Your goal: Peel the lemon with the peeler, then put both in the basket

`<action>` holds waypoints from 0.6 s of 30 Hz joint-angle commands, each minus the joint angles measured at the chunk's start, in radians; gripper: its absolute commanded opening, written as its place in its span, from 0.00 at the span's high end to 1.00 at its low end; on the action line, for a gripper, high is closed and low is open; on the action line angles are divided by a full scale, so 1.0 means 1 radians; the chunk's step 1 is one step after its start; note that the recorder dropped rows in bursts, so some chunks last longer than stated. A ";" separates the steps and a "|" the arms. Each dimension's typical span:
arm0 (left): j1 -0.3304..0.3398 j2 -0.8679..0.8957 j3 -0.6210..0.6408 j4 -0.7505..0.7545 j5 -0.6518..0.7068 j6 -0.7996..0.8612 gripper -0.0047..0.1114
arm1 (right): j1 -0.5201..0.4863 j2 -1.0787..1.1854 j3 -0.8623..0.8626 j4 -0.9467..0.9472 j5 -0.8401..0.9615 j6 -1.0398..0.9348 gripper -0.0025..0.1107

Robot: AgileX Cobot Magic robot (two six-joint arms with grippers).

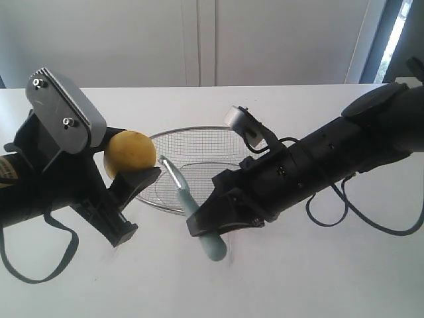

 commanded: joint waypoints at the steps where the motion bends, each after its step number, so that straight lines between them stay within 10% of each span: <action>1: -0.003 -0.004 0.002 0.005 -0.017 -0.004 0.96 | 0.004 -0.004 -0.028 0.037 0.084 -0.014 0.98; 18: -0.003 -0.004 0.002 0.005 -0.017 -0.004 0.96 | 0.004 -0.004 -0.042 0.083 0.115 -0.056 0.98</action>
